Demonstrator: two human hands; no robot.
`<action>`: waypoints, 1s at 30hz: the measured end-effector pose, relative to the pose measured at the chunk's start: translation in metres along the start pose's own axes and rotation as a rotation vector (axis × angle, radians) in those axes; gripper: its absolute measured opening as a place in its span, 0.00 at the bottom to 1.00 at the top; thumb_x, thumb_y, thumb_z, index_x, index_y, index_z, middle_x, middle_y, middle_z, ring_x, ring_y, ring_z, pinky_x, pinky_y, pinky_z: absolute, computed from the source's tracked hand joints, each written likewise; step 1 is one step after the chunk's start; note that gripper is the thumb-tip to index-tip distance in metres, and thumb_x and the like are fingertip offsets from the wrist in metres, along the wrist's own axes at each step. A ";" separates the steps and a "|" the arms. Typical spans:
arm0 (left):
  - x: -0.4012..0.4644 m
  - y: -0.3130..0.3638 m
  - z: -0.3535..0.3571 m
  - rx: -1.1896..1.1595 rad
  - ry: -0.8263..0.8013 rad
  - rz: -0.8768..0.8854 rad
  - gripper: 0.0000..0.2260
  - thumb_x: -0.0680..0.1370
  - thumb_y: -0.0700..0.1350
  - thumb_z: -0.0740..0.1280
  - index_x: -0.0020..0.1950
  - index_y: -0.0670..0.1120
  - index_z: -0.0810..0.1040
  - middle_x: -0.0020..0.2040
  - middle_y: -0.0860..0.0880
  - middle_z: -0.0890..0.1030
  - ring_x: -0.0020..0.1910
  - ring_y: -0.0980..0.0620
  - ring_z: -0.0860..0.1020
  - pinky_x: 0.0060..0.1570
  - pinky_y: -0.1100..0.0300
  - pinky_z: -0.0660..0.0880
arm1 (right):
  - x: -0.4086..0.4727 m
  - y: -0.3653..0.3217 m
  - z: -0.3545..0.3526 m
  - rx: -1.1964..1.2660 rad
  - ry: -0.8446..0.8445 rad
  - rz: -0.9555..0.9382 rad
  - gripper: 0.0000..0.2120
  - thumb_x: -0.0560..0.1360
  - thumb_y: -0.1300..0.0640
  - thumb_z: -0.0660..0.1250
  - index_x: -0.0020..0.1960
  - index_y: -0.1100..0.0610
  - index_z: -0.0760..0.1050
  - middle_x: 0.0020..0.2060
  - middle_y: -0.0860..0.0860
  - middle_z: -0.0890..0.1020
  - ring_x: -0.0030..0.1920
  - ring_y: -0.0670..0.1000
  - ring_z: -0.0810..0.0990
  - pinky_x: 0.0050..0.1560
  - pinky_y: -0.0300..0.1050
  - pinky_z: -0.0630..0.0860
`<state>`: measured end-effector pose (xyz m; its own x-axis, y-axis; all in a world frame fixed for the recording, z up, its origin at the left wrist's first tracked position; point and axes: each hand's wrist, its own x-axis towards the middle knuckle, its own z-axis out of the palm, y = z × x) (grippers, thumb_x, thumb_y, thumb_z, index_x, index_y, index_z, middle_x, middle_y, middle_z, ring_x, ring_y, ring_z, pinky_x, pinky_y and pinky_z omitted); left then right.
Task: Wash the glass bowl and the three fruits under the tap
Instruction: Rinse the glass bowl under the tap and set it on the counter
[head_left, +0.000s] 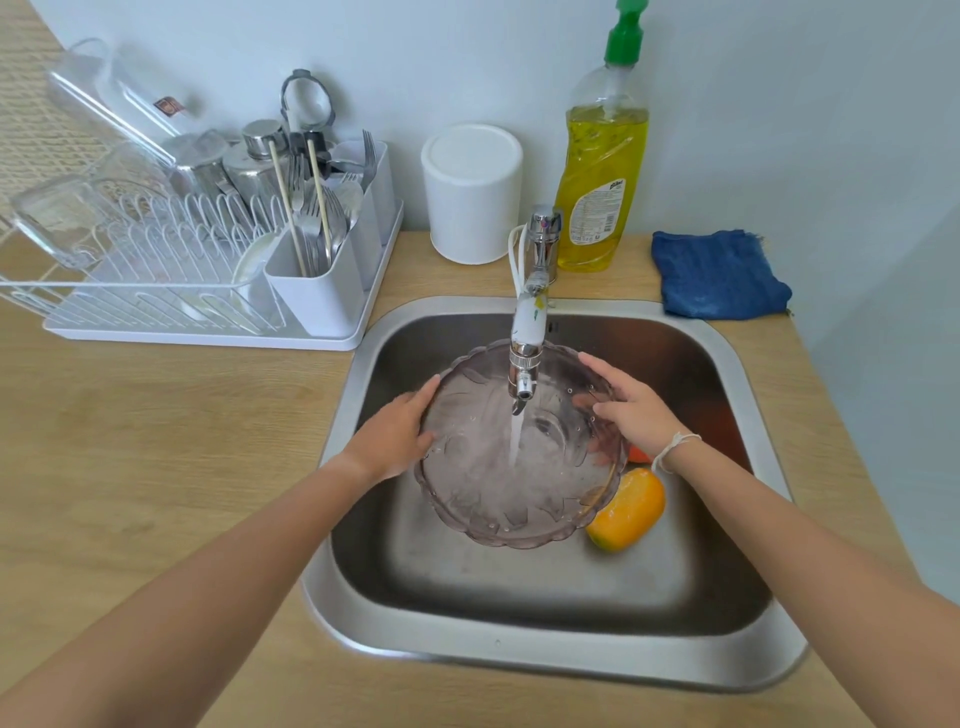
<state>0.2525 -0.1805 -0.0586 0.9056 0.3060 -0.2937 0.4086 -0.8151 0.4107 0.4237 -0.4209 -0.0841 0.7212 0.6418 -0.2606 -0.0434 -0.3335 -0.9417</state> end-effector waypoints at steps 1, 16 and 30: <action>-0.001 0.001 -0.001 -0.075 -0.005 -0.012 0.33 0.78 0.44 0.63 0.77 0.52 0.47 0.69 0.43 0.71 0.64 0.43 0.73 0.62 0.58 0.68 | -0.001 0.002 0.001 0.036 0.010 0.008 0.33 0.75 0.71 0.57 0.60 0.32 0.67 0.62 0.41 0.74 0.65 0.47 0.74 0.48 0.33 0.77; -0.002 -0.003 -0.032 -0.393 0.037 -0.072 0.31 0.76 0.32 0.58 0.75 0.56 0.59 0.51 0.47 0.80 0.31 0.52 0.83 0.37 0.68 0.78 | -0.001 0.018 0.028 0.345 0.014 0.099 0.34 0.75 0.73 0.56 0.59 0.33 0.69 0.68 0.55 0.71 0.65 0.57 0.72 0.56 0.52 0.77; 0.000 0.007 -0.054 -0.082 0.270 0.172 0.27 0.77 0.33 0.56 0.74 0.52 0.63 0.46 0.48 0.71 0.37 0.54 0.72 0.47 0.62 0.68 | -0.007 0.026 0.055 0.201 0.036 0.241 0.40 0.73 0.75 0.53 0.71 0.35 0.56 0.48 0.51 0.77 0.38 0.50 0.73 0.46 0.55 0.78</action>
<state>0.2614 -0.1592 -0.0094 0.9551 0.2955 0.0213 0.2446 -0.8271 0.5060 0.3793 -0.3958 -0.1190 0.6974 0.5352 -0.4767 -0.3487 -0.3277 -0.8781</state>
